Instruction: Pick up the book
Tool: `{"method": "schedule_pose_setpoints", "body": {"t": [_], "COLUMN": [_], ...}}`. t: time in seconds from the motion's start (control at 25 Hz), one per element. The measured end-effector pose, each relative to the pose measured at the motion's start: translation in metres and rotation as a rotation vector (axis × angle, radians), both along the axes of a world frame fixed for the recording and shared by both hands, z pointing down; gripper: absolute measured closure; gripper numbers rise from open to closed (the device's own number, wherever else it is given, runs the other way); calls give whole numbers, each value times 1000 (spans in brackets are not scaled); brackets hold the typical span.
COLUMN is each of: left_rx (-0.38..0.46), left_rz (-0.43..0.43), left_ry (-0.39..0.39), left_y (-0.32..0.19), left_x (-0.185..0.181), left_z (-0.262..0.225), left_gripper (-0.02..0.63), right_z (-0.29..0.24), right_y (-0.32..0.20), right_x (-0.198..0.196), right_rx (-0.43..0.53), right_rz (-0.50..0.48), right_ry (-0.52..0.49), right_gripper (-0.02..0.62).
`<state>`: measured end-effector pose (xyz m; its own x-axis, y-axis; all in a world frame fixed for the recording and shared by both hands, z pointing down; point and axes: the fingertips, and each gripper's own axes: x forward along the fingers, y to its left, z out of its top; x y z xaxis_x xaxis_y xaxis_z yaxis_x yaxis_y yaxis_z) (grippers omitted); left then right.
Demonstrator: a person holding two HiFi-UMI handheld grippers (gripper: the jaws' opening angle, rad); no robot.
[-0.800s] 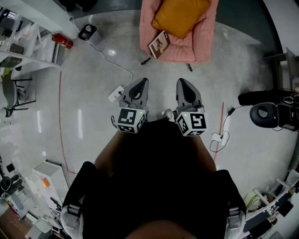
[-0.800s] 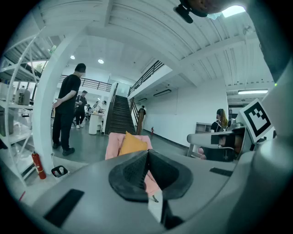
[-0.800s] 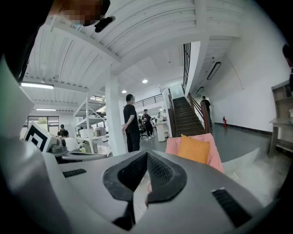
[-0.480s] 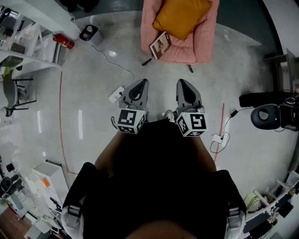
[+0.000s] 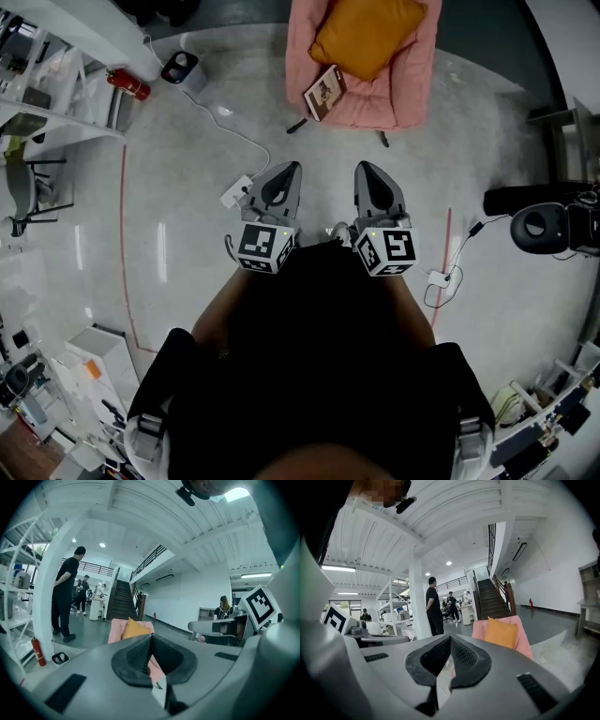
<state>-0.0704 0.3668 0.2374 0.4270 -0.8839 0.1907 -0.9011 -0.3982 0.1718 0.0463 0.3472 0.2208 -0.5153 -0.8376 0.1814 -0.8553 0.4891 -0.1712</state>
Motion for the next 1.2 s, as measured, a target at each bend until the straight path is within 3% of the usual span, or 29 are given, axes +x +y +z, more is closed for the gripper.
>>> {"method": "schedule_pose_setpoints", "body": {"t": [0.2,0.68,1.2], "left_rx": [1,-8,-22], "left_rz": [17,76,50], "left_ry": [12,44,54], "left_y": [5,16,-24], "left_x": [-19,-56,-55], "left_z": [0,11,25], "left_gripper": [597,597,597], "right_z": [-4,-5,10], "right_y": [5,16,-24], "right_x": [-13,-46,-48], "right_rx": [4,15,3], "right_rz": [47,120,111], "right_ry": [-34,12,12], "right_gripper": [594,594,594]}}
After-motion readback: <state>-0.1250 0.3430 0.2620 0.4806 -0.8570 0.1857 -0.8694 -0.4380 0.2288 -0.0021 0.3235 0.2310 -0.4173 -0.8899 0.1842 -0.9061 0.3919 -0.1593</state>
